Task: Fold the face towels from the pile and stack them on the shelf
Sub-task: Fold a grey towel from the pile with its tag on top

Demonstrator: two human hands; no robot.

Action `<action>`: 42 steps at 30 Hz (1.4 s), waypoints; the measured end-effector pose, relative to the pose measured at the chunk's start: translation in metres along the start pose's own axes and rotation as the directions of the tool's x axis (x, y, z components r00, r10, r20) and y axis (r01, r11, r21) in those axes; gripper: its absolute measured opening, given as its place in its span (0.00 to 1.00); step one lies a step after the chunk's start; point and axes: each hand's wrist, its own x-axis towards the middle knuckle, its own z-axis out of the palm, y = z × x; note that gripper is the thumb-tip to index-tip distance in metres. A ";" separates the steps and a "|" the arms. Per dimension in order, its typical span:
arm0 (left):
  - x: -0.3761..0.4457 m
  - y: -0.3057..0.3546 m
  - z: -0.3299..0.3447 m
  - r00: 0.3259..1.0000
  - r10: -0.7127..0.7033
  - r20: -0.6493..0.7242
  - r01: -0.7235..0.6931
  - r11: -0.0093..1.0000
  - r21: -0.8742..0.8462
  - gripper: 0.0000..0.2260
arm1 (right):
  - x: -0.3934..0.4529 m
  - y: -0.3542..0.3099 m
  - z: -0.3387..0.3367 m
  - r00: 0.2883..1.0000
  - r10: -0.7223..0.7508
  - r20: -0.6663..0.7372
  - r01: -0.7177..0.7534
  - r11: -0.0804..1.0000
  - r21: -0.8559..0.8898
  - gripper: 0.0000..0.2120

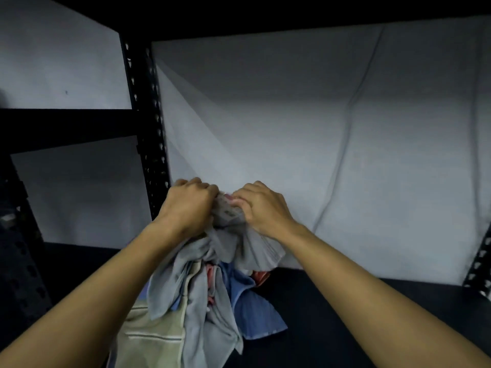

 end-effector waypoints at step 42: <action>-0.001 0.282 -0.027 0.972 0.102 0.210 0.210 0.005 -0.978 0.09 | -0.253 0.082 -0.212 0.646 0.761 -0.057 -0.478 0.462 0.747 0.07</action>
